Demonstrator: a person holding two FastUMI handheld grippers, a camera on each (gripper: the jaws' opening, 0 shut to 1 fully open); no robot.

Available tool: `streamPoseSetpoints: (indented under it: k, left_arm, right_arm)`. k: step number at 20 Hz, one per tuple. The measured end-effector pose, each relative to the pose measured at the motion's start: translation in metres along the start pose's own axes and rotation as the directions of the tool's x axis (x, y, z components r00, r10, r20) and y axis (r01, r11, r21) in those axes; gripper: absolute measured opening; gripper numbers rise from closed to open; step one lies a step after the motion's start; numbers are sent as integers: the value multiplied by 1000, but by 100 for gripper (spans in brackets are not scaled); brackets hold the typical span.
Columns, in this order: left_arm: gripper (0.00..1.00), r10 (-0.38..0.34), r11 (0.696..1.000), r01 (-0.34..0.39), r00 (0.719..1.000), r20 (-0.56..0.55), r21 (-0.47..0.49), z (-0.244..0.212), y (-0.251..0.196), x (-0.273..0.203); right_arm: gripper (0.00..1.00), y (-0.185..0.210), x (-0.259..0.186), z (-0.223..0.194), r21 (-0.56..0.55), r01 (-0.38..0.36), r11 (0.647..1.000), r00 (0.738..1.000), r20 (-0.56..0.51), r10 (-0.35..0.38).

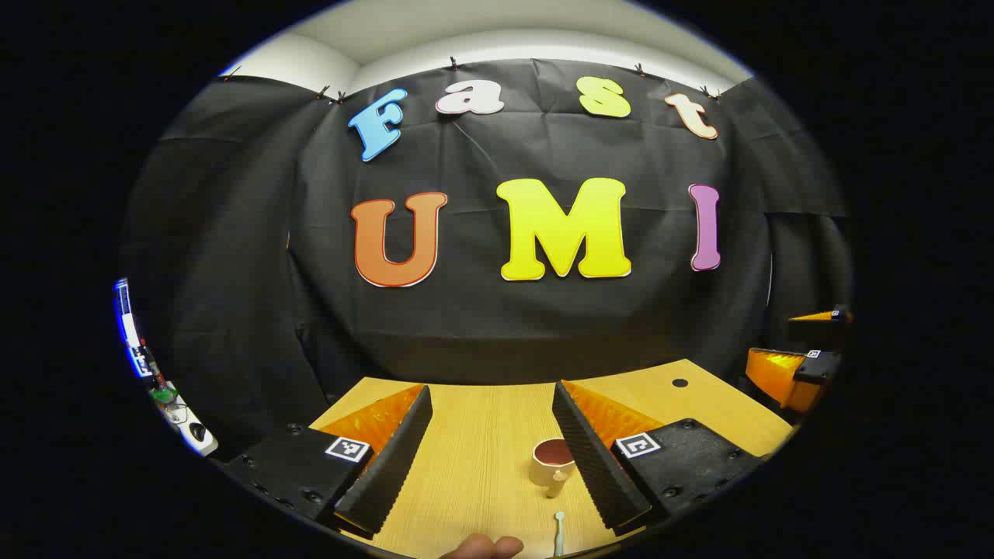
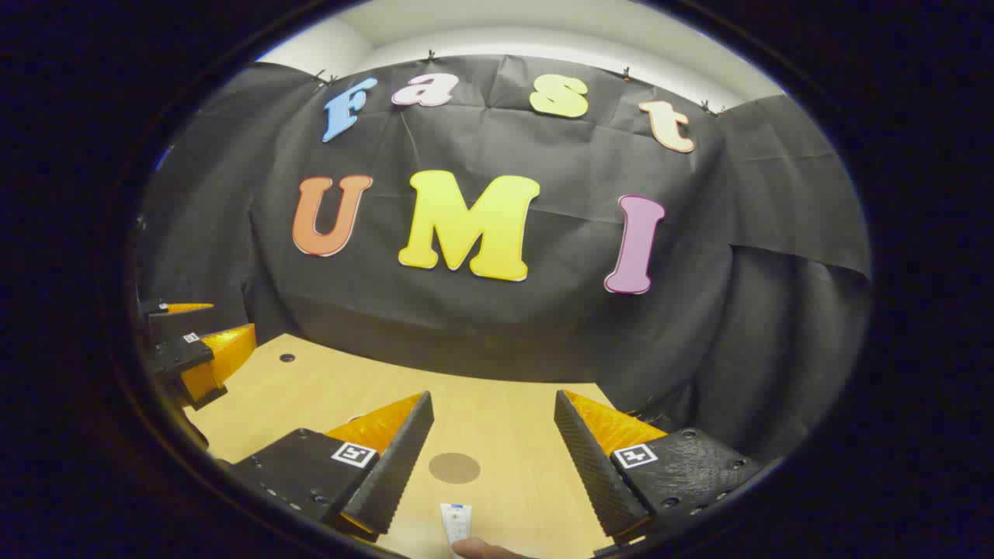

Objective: Put the toothbrush and toothpaste on the desktop into the cup, then pick up the cup and place it on the coaster on the desktop.

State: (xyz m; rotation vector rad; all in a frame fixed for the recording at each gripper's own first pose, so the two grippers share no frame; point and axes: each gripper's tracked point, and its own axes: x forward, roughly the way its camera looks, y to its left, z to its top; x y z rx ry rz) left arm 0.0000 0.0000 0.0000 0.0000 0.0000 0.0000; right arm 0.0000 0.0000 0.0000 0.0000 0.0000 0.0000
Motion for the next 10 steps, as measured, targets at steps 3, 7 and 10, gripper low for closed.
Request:
streamPoseSetpoints:
  k: [3, 7, 10]
  left_arm:
    - [99, 3, 1000, -3, 1000, -12, -23, -4, -8, 1]
    - [99, 7, 999, -8, 1000, -20, -31, -5, -16, 1]
    - [99, 10, 1000, -10, 1000, -29, -29, -7, -20, 0]
  right_arm:
    - [95, 4, 4, -2, -22, -32, 999, 999, -11, 31]
    - [95, 3, 6, -2, -31, -55, 998, 998, -11, 54]
    - [95, -1, 9, -5, -35, -52, 998, 998, -22, 51]
